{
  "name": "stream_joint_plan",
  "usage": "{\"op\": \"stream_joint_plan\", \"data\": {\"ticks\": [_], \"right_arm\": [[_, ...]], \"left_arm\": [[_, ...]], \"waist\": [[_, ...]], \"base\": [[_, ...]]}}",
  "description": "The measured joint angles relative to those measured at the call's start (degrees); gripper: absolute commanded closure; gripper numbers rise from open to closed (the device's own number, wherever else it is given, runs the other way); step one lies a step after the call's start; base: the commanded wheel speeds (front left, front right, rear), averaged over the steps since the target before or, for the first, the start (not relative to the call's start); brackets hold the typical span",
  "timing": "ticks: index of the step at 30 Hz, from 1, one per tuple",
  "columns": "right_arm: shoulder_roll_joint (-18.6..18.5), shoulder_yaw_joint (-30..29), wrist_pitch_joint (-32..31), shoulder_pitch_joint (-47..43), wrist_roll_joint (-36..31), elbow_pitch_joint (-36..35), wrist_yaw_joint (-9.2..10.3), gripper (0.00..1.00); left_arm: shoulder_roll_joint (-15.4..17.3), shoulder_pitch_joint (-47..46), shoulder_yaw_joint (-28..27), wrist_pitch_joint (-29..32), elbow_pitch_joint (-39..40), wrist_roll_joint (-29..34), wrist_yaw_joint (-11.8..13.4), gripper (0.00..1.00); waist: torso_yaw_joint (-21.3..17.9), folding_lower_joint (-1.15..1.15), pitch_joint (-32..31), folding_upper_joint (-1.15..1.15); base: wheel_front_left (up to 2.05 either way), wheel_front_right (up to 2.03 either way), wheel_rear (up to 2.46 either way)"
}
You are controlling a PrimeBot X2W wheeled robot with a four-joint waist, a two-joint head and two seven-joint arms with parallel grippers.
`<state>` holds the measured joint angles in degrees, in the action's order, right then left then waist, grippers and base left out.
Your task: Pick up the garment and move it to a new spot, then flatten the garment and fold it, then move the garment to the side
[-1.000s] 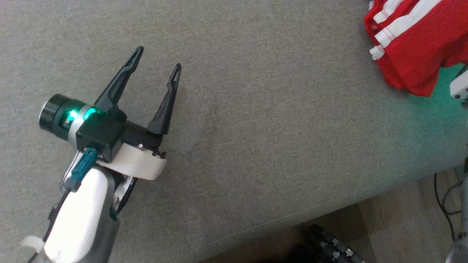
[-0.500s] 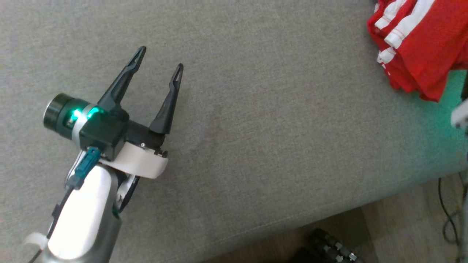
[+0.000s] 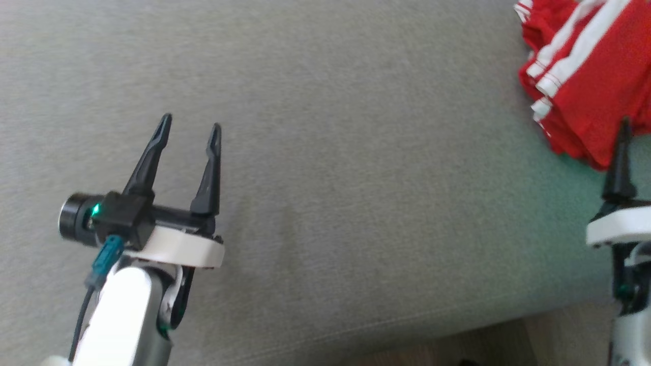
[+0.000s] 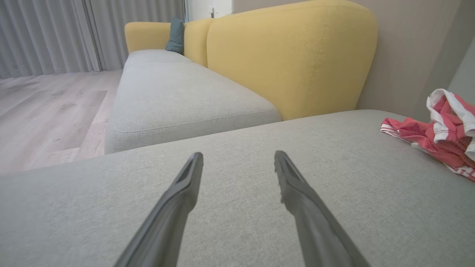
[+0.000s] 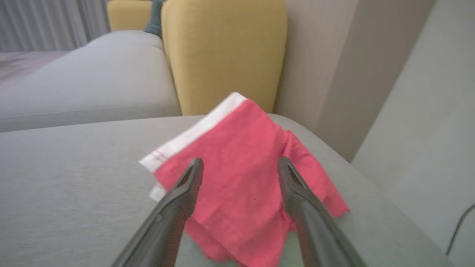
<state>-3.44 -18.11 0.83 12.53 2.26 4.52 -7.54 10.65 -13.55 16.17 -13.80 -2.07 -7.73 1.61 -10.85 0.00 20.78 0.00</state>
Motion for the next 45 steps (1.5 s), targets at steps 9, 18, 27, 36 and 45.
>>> {"op": "stream_joint_plan", "data": {"ticks": [9, 18, 27, 36, 45], "right_arm": [[0.9, 10.3, -0.5, -5.2, 0.9, -9.1, 0.00, 0.00], [0.9, 15.3, -0.7, -6.7, 3.8, -9.6, 0.00, 0.00], [0.9, 15.9, -1.0, -11.3, 4.8, -9.2, 0.00, 0.00], [0.9, 15.9, -1.9, -14.6, 5.4, -9.2, 0.00, 0.00], [0.9, 15.7, -2.1, -15.4, 6.3, -9.2, 0.00, 0.00]], "left_arm": [[-0.7, 4.0, -3.0, -0.5, -1.0, -2.5, 2.3, 0.00], [-0.7, 7.4, -4.8, -0.5, -2.7, -3.2, 2.9, 0.00], [-0.7, 10.5, -5.2, -0.5, -4.0, -3.2, 2.4, 0.00], [-0.7, 13.1, -5.0, -0.5, -4.8, -3.0, 2.4, 0.00], [-0.7, 13.4, -4.2, -0.5, -5.0, -2.9, 2.4, 0.00]], "waist": [[5.7, 0.00, -4.5, 0.00], [10.2, 0.00, -8.9, 0.00], [11.5, 0.00, -13.4, 0.00], [11.3, 0.00, -16.4, 0.00], [11.2, 0.00, -16.8, 0.00]], "base": [[0.00, 0.00, 0.00], [0.00, 0.00, 0.00], [0.00, 0.00, 0.00], [0.00, 0.00, 0.00], [0.00, 0.00, 0.00]]}}
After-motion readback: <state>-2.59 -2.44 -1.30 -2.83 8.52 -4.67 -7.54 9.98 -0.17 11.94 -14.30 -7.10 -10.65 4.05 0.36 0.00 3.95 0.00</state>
